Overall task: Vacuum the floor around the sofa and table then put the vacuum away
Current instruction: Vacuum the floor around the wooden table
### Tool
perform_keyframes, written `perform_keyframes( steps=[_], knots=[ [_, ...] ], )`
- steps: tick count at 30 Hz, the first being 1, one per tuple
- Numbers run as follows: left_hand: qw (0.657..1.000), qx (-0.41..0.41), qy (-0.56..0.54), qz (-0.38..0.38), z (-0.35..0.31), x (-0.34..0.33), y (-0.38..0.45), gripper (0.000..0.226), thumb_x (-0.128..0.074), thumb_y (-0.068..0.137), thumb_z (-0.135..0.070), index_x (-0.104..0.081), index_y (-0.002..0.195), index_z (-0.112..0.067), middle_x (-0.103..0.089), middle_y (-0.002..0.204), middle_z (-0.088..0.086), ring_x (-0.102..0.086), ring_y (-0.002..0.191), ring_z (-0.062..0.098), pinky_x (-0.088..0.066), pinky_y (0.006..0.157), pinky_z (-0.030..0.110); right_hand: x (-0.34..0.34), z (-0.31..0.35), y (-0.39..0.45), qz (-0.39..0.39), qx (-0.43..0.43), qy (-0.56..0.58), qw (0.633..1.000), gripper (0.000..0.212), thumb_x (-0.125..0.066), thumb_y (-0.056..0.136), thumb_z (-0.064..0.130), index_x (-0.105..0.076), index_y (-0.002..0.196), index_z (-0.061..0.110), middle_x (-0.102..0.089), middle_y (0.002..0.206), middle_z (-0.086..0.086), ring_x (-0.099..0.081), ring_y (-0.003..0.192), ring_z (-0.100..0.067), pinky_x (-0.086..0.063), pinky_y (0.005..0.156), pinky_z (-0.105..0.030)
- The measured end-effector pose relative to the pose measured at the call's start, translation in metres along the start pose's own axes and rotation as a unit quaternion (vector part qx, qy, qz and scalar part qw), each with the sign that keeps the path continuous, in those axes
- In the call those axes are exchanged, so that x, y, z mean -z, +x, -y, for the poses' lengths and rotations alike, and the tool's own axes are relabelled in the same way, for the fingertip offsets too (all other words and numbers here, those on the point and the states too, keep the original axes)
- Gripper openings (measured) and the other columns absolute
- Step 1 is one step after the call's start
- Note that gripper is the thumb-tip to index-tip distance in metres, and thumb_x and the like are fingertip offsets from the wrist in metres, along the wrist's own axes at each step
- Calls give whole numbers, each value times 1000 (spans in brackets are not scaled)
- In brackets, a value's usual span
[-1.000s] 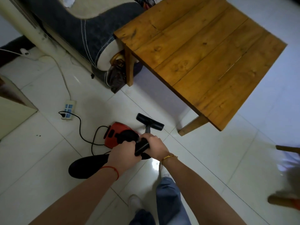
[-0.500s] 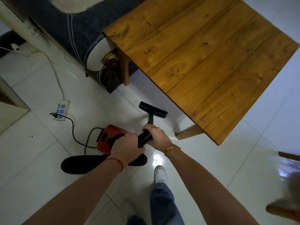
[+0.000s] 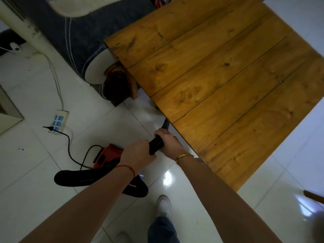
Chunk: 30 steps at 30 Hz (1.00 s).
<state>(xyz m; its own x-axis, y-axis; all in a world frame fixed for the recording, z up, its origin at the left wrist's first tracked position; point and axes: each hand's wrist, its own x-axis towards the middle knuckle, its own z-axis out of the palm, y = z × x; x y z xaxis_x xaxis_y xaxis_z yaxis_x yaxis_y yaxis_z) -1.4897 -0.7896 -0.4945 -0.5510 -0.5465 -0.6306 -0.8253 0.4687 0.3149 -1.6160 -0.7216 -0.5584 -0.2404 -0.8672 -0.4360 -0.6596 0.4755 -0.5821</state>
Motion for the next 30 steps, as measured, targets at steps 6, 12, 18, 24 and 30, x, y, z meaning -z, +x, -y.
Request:
perform_keyframes(
  steps=[6,12,18,24,30],
  knots=[
    [1000,1,0,3,-2,-3,-5,14,-59,86,-27,-48,83,-18,-50,65,-6,-46,52,6,-30,44,19,-1,-2,-3,12,2,-8,1000,33,-65,81,4,-54,111,7,-53,122,-9,-60,105,-29,-52,89,-43],
    [1000,2,-1,-3,14,-18,-40,18,-62,79,-35,-54,79,-19,-58,65,-5,-52,50,8,-34,43,19,-19,14,-39,23,-6,-12,1000,34,-69,79,7,-54,110,9,-58,118,-11,-63,99,-32,-53,84,-41],
    [999,-20,35,5,38,-37,-98,17,-61,78,-35,-56,80,-19,-59,70,-5,-57,58,12,-38,47,23,-56,40,-97,19,-16,8,1000,30,-69,78,6,-56,104,13,-60,111,-9,-63,92,-29,-51,79,-37],
    [997,-72,27,28,64,-60,-167,26,-64,79,-42,-48,70,-24,-57,69,-6,-59,63,14,-48,57,26,-105,67,-163,-4,-32,44,998,25,-66,81,15,-58,105,17,-61,110,-6,-62,94,-28,-47,81,-31],
    [992,-105,50,49,94,-87,-215,22,-59,79,-26,-41,67,-25,-54,67,-5,-58,64,18,-45,56,27,-148,88,-217,-17,-53,58,997,28,-67,80,18,-58,106,16,-62,109,-7,-62,93,-29,-48,81,-32]
  ],
)
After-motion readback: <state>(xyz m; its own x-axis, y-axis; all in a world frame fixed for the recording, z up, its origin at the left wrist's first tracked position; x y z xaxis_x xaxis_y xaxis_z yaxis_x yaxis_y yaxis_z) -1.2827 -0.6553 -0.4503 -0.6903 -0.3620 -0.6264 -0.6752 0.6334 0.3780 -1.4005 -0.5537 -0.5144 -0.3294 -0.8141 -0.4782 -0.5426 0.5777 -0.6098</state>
